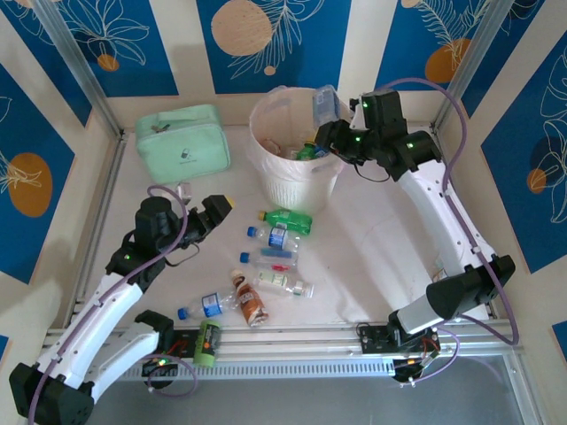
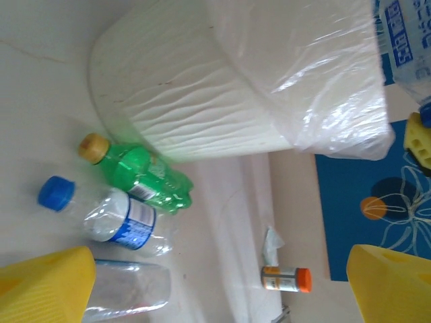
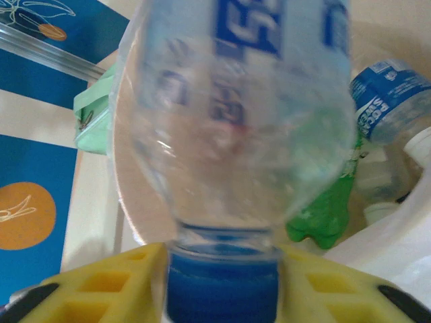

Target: Put the plastic bottles in the bin

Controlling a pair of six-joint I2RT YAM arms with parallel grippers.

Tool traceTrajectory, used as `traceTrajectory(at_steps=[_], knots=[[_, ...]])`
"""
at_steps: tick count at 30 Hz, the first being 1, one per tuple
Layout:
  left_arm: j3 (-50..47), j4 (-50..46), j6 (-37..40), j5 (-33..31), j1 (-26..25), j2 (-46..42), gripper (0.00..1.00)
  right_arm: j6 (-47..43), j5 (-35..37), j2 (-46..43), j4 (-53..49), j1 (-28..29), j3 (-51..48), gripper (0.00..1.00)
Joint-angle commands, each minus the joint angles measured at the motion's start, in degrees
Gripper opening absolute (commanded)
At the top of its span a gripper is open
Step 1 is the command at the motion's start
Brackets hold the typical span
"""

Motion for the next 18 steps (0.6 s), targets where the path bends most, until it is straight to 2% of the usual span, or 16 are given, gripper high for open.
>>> traceTrajectory(at_steps=[1, 4, 7, 10, 14, 18], knots=[[1.5, -3.6, 2.1, -1.5, 0.2, -0.9, 0.95, -0.7, -1.2, -1.1, -0.8, -0.5, 2.7, 0.58], [2.1, -4.7, 3.0, -2.1, 0.3, -0.7, 0.95, -0.9, -1.1, -2.2, -1.3, -0.3, 3.0, 0.71], [2.6, -5.8, 3.2, -2.8, 0.3, -0.2, 0.95, -1.6, -0.1, -3.7, -2.4, 1.1, 3.4, 0.73], [3.2, -8.8, 3.2, -5.0, 0.4, 0.2, 0.93, -3.4, 1.1, -6.0, -2.5, 5.0, 2.7, 0.74], [3.5, -14.9, 2.7, -8.8, 1.3, 0.6, 0.92, -7.8, 4.9, -9.1, -2.0, 16.0, -2.2, 0.75], [2.2, -17.6, 0.2, -10.1, 3.1, 0.5, 0.91, -9.4, 4.8, -9.6, -0.3, 27.5, -10.8, 0.75]])
